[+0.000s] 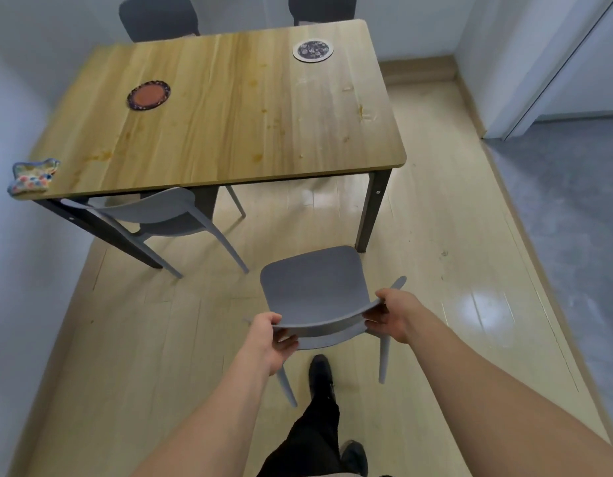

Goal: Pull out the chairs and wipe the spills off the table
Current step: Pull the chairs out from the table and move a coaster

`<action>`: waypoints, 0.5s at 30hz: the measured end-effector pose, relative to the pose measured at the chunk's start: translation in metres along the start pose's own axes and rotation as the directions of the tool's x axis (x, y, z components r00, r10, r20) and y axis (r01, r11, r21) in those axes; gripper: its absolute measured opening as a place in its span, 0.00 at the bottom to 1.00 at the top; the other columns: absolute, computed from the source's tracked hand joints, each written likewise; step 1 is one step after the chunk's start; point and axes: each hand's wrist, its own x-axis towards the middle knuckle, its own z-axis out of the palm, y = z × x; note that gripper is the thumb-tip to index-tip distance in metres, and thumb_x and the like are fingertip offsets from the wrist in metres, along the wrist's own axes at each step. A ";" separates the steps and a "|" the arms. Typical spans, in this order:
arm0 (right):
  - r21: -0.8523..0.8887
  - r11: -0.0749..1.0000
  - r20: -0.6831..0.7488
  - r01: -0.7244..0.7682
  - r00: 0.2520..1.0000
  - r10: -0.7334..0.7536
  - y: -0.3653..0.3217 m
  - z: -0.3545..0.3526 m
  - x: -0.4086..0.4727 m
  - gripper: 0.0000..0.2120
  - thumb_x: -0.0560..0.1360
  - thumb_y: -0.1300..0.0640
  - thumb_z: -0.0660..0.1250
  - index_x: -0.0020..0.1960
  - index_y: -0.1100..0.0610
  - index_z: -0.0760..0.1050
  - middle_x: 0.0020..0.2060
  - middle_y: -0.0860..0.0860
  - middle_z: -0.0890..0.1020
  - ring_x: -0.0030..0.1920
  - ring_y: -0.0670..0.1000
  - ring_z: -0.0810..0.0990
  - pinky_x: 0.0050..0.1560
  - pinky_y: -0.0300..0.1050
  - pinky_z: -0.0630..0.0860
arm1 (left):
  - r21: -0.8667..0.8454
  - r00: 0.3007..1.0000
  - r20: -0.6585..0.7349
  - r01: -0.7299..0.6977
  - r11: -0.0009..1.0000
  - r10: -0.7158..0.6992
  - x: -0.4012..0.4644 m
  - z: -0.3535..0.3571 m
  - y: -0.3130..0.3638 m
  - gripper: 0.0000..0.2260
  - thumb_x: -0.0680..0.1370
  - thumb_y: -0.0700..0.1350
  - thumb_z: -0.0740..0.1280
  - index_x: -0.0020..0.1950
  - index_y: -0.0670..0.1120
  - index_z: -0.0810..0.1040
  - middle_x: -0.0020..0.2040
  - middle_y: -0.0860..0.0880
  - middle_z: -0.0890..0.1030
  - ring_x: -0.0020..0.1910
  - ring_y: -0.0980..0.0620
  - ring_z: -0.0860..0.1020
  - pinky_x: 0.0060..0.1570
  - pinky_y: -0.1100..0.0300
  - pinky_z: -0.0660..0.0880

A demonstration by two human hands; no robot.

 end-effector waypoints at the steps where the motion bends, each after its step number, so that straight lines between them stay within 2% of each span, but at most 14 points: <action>1: -0.009 1.000 -0.008 0.013 1.000 -0.013 -0.015 0.010 0.005 0.10 0.81 0.62 0.57 0.41 0.62 0.69 0.37 0.58 0.76 0.39 0.56 0.77 0.61 0.58 0.75 | -0.019 1.000 0.027 -0.002 1.000 0.003 0.004 0.009 0.013 0.04 0.78 0.39 0.59 0.48 0.38 0.70 0.44 0.39 0.76 0.43 0.41 0.76 0.53 0.47 0.76; 4: -0.012 0.998 -0.025 0.054 0.998 -0.054 -0.049 0.030 0.018 0.09 0.81 0.62 0.58 0.43 0.64 0.70 0.37 0.59 0.76 0.39 0.57 0.78 0.58 0.57 0.76 | -0.075 0.999 0.031 -0.037 0.996 0.039 0.016 0.030 0.049 0.10 0.75 0.36 0.58 0.56 0.36 0.71 0.51 0.36 0.78 0.46 0.39 0.79 0.50 0.48 0.79; 6: -0.008 0.997 -0.036 0.076 0.996 -0.076 -0.072 0.043 0.027 0.05 0.80 0.64 0.59 0.48 0.66 0.70 0.38 0.61 0.77 0.42 0.59 0.79 0.55 0.57 0.78 | -0.116 0.999 0.023 -0.039 0.993 0.041 0.023 0.040 0.074 0.14 0.75 0.35 0.58 0.59 0.36 0.71 0.55 0.35 0.78 0.51 0.37 0.80 0.51 0.45 0.80; 9: 0.042 0.998 -0.057 0.050 0.997 -0.048 -0.090 0.056 0.035 0.08 0.77 0.68 0.59 0.56 0.68 0.70 0.40 0.63 0.78 0.40 0.60 0.81 0.41 0.54 0.81 | -0.150 0.999 0.015 -0.027 0.988 0.029 0.027 0.048 0.100 0.13 0.74 0.34 0.59 0.58 0.36 0.71 0.56 0.35 0.77 0.51 0.36 0.79 0.45 0.45 0.80; 11: 0.085 0.996 -0.054 0.037 0.998 -0.032 -0.104 0.062 0.038 0.10 0.76 0.69 0.59 0.58 0.68 0.70 0.43 0.63 0.79 0.41 0.60 0.81 0.36 0.52 0.80 | -0.140 0.999 0.017 -0.047 0.989 0.050 0.030 0.059 0.117 0.12 0.74 0.34 0.59 0.57 0.36 0.71 0.56 0.35 0.77 0.49 0.37 0.79 0.43 0.45 0.80; 15: 0.136 0.989 -0.047 0.053 0.998 -0.047 -0.132 0.064 0.051 0.12 0.77 0.69 0.60 0.60 0.68 0.70 0.49 0.64 0.80 0.52 0.62 0.82 0.43 0.53 0.81 | -0.133 0.996 0.031 -0.077 0.988 0.082 0.037 0.084 0.146 0.11 0.74 0.35 0.60 0.56 0.36 0.72 0.55 0.35 0.78 0.51 0.37 0.80 0.51 0.44 0.81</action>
